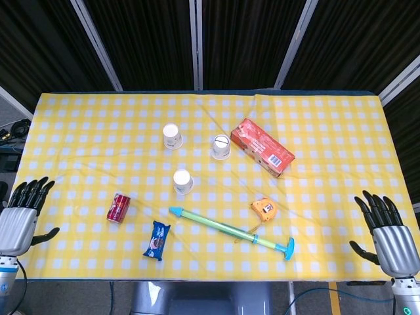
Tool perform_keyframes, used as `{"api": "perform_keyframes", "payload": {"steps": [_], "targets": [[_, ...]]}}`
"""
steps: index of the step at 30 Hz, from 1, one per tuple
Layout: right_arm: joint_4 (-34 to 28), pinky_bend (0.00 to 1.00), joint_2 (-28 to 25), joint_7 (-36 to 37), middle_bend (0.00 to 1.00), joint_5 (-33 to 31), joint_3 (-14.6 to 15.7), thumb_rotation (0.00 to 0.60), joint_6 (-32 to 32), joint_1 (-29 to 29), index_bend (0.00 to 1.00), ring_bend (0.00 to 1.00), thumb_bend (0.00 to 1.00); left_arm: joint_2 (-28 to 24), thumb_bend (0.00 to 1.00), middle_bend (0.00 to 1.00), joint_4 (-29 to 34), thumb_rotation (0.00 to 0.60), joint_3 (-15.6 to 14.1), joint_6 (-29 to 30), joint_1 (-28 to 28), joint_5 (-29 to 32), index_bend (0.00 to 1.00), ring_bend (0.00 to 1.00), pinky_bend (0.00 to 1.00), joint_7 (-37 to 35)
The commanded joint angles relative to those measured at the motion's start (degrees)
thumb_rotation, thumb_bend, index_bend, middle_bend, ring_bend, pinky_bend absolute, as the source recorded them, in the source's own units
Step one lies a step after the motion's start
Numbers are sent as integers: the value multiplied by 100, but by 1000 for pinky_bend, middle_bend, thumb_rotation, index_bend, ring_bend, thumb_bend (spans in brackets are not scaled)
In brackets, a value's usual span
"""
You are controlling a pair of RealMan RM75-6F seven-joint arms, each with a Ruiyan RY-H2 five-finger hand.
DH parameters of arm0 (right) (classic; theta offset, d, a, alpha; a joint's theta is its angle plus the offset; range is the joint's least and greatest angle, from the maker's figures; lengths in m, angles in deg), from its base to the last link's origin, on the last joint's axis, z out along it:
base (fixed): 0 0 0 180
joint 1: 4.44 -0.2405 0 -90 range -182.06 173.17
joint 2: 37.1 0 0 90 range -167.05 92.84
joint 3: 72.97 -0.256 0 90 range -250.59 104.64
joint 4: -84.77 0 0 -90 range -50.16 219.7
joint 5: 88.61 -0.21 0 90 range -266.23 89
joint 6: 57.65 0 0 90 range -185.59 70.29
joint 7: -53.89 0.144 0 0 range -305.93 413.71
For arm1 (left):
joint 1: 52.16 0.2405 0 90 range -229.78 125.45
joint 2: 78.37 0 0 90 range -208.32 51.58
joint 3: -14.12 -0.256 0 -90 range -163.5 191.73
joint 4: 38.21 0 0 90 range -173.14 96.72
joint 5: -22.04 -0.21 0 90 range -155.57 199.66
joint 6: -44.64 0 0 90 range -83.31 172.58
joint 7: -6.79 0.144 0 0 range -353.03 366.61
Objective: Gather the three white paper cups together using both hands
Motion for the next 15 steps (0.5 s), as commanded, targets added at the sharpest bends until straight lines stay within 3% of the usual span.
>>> {"api": "perform_keyframes", "payload": {"steps": [1, 8, 15], "targets": [[36, 0, -5, 80, 0, -51, -25, 600, -34, -20, 16, 0, 61, -91, 130, 0, 161, 600, 169, -254, -242, 96, 0, 0, 0, 128], [108, 0, -52, 379, 0, -289, -132, 600, -115, -49, 23, 0, 61, -166, 191, 0, 456, 600, 856, -1323, -1160, 883, 18, 0, 0, 487], [212, 0, -101, 676, 0, -548, -238, 600, -254, -89, 30, 0, 61, 169, 225, 0, 164, 600, 1457, -2607, -2310, 2110, 28, 0, 0, 1181]]}}
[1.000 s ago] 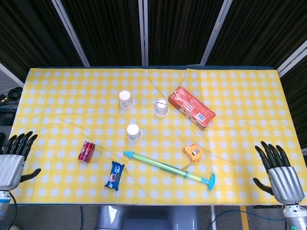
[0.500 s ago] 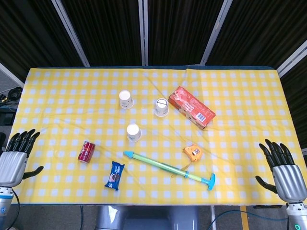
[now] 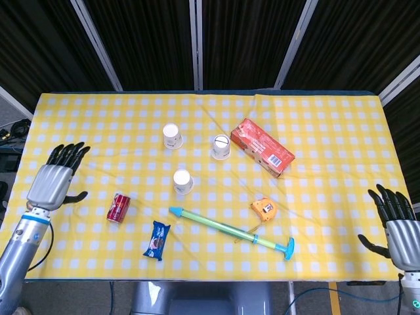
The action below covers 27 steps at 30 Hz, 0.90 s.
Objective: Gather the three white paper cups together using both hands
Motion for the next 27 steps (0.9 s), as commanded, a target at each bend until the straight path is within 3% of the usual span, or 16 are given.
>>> {"api": "perform_keyframes", "payload": {"steps": [1, 5, 11, 19, 25, 27], "targets": [[53, 0, -18, 110, 0, -101, -47, 600, -77, -26, 32, 0, 61, 271, 239, 0, -239, 600, 446, -838, -813, 855, 22, 0, 0, 538], [136, 0, -25, 242, 0, -242, -96, 600, -192, -59, 34, 0, 61, 578, 308, 0, -613, 600, 658, -1419, -1482, 1521, 55, 0, 0, 875], [286, 0, -22, 443, 0, -450, -178, 600, -360, -111, 37, 0, 61, 1189, 309, 0, -1562, 600, 773, -2201, -2496, 2510, 97, 0, 0, 1281], [441, 0, -37, 668, 0, -711, -277, 600, -551, -151, 46, 0, 61, 2133, 309, 0, -2985, 600, 666, -2766, -3626, 3486, 151, 0, 0, 1741], [544, 0, -29, 815, 0, -811, -309, 600, -639, -160, 53, 0, 61, 2765, 309, 0, -3889, 600, 526, -2937, -4205, 4005, 137, 0, 0, 1966], [570, 0, -29, 856, 0, -826, -314, 600, -650, -158, 54, 0, 61, 2927, 309, 0, -4139, 600, 473, -2990, -4357, 4128, 78, 0, 0, 2046]]}}
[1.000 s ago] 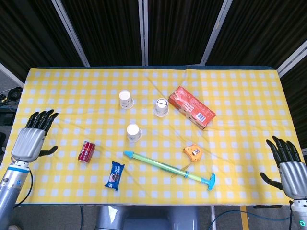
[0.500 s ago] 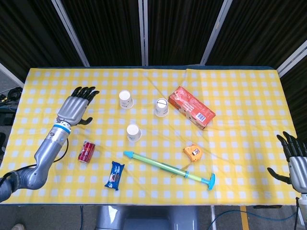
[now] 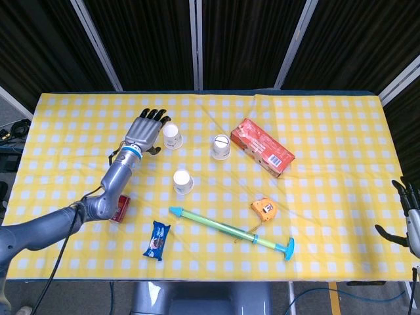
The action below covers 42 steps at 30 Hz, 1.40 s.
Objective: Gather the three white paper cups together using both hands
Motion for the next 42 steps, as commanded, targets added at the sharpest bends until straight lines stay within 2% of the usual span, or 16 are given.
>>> {"api": "perform_keyframes", "payload": {"steps": [1, 5, 12, 18, 24, 28, 35, 42], "targets": [[35, 0, 1, 54, 0, -20, -10, 600, -12, 2, 54, 0, 61, 439, 309, 0, -580, 600, -142, -181, -415, 369, 54, 0, 0, 229], [77, 0, -2, 138, 0, -42, -42, 600, 24, 19, 54, 0, 60, 738, 309, 0, -1050, 600, -235, -318, -681, 635, 27, 0, 0, 336], [142, 0, -4, 302, 0, -72, -86, 600, 91, 57, 59, 0, 61, 1191, 325, 0, -1843, 600, -378, -530, -1007, 1051, 124, 0, 0, 502], [188, 0, -1, 370, 0, -75, -106, 600, 129, 77, 65, 0, 61, 1500, 327, 0, -2388, 600, -452, -664, -1164, 1279, 129, 0, 0, 604], [198, 0, 6, 368, 0, -65, -110, 600, 158, 92, 73, 0, 61, 1737, 335, 0, -2796, 600, -496, -682, -1233, 1360, 184, 0, 0, 688], [190, 0, 13, 337, 0, -50, -107, 600, 169, 94, 74, 0, 61, 1849, 353, 0, -3021, 600, -533, -687, -1237, 1352, 228, 0, 0, 765], [170, 0, 21, 303, 0, -26, -109, 600, 218, 111, 75, 0, 61, 1970, 524, 0, -3250, 600, -470, -692, -1188, 1265, 331, 0, 0, 704], [139, 0, 25, 268, 0, 26, -114, 600, 309, 133, 76, 0, 61, 1850, 537, 0, -3053, 600, -417, -538, -1081, 954, 368, 0, 0, 508]]}}
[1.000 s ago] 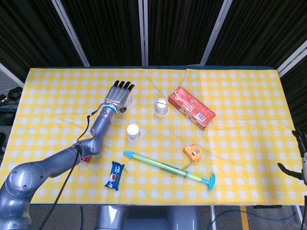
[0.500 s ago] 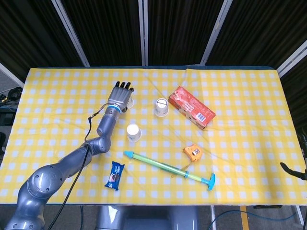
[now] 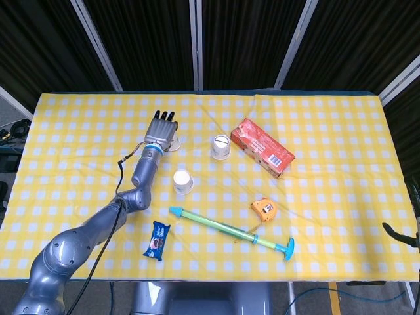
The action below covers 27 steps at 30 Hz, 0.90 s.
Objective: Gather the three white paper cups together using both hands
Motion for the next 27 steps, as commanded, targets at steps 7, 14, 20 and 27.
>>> {"api": "perform_keyframes", "payload": {"steps": [7, 14, 20, 27], "targets": [[-104, 0, -2, -143, 0, 140, 42, 600, 151, 47, 75, 0, 61, -1145, 536, 0, 2002, 600, -19, 895, 693, -998, 351, 0, 0, -676], [-184, 0, 8, -278, 0, 245, 67, 600, 278, 80, 75, 0, 60, -2276, 536, 0, 3989, 600, -323, 1512, 1320, -1666, 337, 0, 0, -874], [-249, 0, 10, -342, 0, 313, 97, 600, 318, 91, 75, 0, 61, -2891, 535, 0, 5204, 600, -680, 2104, 1851, -2405, 341, 0, 0, -1066], [-298, 0, 18, -382, 0, 444, 146, 600, 381, 96, 74, 0, 60, -3191, 535, 0, 5843, 600, -979, 2412, 2201, -2952, 339, 0, 0, -1164]]}}
